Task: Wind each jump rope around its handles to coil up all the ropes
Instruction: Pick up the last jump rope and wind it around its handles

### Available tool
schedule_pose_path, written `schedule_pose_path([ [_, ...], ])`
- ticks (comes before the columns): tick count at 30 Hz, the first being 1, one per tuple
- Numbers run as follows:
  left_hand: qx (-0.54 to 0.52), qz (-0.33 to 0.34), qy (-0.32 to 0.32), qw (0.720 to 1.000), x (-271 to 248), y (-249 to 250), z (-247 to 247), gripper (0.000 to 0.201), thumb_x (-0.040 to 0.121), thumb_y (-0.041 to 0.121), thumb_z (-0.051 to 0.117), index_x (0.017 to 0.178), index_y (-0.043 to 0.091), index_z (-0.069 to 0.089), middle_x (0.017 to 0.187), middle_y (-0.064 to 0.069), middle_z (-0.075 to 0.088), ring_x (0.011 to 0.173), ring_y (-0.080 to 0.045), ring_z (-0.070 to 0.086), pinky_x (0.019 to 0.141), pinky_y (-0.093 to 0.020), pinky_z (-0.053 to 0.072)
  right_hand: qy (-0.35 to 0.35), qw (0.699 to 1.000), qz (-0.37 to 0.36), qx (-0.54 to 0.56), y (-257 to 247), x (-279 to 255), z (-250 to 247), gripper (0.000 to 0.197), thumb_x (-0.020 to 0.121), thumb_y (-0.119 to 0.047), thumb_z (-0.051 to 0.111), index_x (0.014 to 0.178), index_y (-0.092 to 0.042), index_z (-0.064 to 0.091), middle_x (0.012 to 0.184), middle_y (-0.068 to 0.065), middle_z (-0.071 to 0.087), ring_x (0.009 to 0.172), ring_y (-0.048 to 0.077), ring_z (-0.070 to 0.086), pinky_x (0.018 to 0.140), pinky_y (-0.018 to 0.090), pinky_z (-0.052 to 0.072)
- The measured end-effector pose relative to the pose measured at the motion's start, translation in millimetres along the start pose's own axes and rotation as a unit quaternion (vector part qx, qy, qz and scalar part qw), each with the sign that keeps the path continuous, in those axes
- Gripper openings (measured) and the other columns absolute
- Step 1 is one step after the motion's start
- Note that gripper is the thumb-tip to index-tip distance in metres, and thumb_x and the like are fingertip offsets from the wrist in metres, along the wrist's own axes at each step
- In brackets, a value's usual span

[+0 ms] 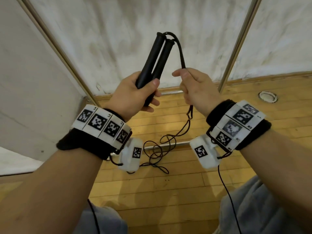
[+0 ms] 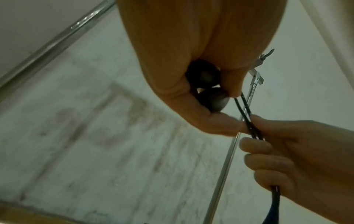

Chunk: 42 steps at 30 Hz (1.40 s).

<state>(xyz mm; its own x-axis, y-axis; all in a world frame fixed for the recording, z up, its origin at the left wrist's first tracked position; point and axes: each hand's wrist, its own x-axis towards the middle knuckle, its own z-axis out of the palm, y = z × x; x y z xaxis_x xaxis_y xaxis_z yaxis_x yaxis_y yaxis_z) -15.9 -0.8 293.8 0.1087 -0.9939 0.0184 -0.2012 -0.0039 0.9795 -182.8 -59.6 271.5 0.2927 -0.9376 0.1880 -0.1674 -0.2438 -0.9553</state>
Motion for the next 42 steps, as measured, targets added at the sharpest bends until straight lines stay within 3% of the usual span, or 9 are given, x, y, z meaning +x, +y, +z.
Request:
schedule_pose_path([
  [6, -0.130, -0.015, 0.077, 0.988, 9, 11, 7, 0.013, 0.094, 0.028, 0.060, 0.101, 0.018, 0.055, 0.072, 0.003, 0.066, 0.061, -0.013, 0.061, 0.048, -0.025, 0.046, 0.018, 0.999, 0.014, -0.033, -8, 2, 14, 0.029, 0.100, -0.029, 0.036, 0.094, -0.017, 0.061, 0.059, -0.003, 0.051, 0.047, -0.001, 0.051, 0.053, 0.013, 0.042],
  [11, -0.137, -0.041, 0.097, 0.985, 7, 17, 10, 0.024, 0.084, 0.018, 0.071, 0.104, 0.013, 0.059, 0.077, 0.000, 0.065, 0.061, -0.010, 0.063, 0.050, -0.023, 0.048, -0.007, 0.999, 0.044, 0.012, -17, -5, 18, 0.023, 0.101, -0.022, 0.035, 0.099, -0.017, 0.058, 0.060, -0.002, 0.044, 0.049, 0.010, 0.042, 0.050, 0.023, 0.037],
  [16, -0.174, -0.061, 0.100, 0.978, 1, 17, 7, 0.020, 0.084, 0.016, 0.071, 0.100, 0.007, 0.063, 0.074, 0.000, 0.067, 0.063, -0.011, 0.067, 0.053, -0.021, 0.051, 0.050, 0.997, 0.049, 0.035, -20, -12, 15, 0.030, 0.099, -0.026, 0.041, 0.077, -0.014, 0.058, 0.055, -0.004, 0.048, 0.043, 0.006, 0.044, 0.047, 0.020, 0.038],
  [20, -0.235, -0.087, 0.078, 0.965, -2, 14, 8, 0.019, 0.093, 0.022, 0.062, 0.106, 0.010, 0.057, 0.094, -0.011, 0.071, 0.083, -0.023, 0.073, 0.068, -0.031, 0.058, 0.000, 0.999, 0.045, 0.014, -18, -17, 16, 0.036, 0.101, -0.021, 0.035, 0.074, -0.014, 0.059, 0.058, 0.001, 0.052, 0.059, 0.016, 0.051, 0.067, 0.032, 0.045],
  [24, -0.262, -0.106, 0.055, 0.958, -2, 9, 10, 0.026, 0.094, 0.029, 0.058, 0.115, 0.014, 0.055, 0.099, -0.014, 0.073, 0.091, -0.024, 0.072, 0.086, -0.041, 0.053, -0.081, 0.994, 0.058, 0.046, -18, -25, 22, 0.038, 0.101, -0.022, 0.036, 0.074, -0.010, 0.059, 0.058, 0.002, 0.054, 0.055, 0.015, 0.053, 0.063, 0.030, 0.048],
  [28, -0.319, -0.097, 0.024, 0.942, 0, 5, 12, 0.026, 0.098, 0.029, 0.052, 0.116, 0.011, 0.051, 0.098, -0.018, 0.073, 0.093, -0.029, 0.071, 0.077, -0.037, 0.056, -0.133, 0.988, 0.064, -0.046, -13, -36, 36, 0.043, 0.102, -0.029, 0.033, 0.073, -0.012, 0.061, 0.068, 0.007, 0.061, 0.070, 0.023, 0.060, 0.085, 0.044, 0.048],
  [34, -0.343, -0.108, 0.068, 0.930, 8, 1, 1, 0.022, 0.097, 0.028, 0.054, 0.110, 0.010, 0.054, 0.081, -0.007, 0.073, 0.070, -0.020, 0.070, 0.062, -0.030, 0.055, -0.179, 0.979, 0.097, -0.025, -4, -41, 57, 0.039, 0.102, -0.026, 0.032, 0.083, -0.008, 0.060, 0.062, 0.004, 0.050, 0.055, 0.015, 0.046, 0.056, 0.025, 0.040],
  [38, -0.344, -0.106, 0.088, 0.929, 13, -4, -9, 0.012, 0.097, 0.025, 0.053, 0.097, 0.013, 0.055, 0.068, 0.000, 0.064, 0.053, -0.013, 0.056, 0.050, -0.025, 0.047, -0.171, 0.978, 0.048, -0.112, 1, -38, 61, 0.048, 0.101, -0.037, 0.032, 0.064, -0.019, 0.058, 0.057, -0.005, 0.046, 0.051, 0.008, 0.042, 0.057, 0.026, 0.034],
  [42, -0.333, -0.111, 0.137, 0.926, 18, -10, -17, 0.009, 0.097, 0.020, 0.053, 0.099, 0.011, 0.053, 0.072, -0.002, 0.066, 0.053, -0.013, 0.054, 0.049, -0.025, 0.045, -0.179, 0.969, -0.003, -0.169, 5, -37, 64, 0.040, 0.100, -0.032, 0.038, 0.069, -0.018, 0.060, 0.056, -0.010, 0.045, 0.052, 0.004, 0.042, 0.054, 0.023, 0.028],
])
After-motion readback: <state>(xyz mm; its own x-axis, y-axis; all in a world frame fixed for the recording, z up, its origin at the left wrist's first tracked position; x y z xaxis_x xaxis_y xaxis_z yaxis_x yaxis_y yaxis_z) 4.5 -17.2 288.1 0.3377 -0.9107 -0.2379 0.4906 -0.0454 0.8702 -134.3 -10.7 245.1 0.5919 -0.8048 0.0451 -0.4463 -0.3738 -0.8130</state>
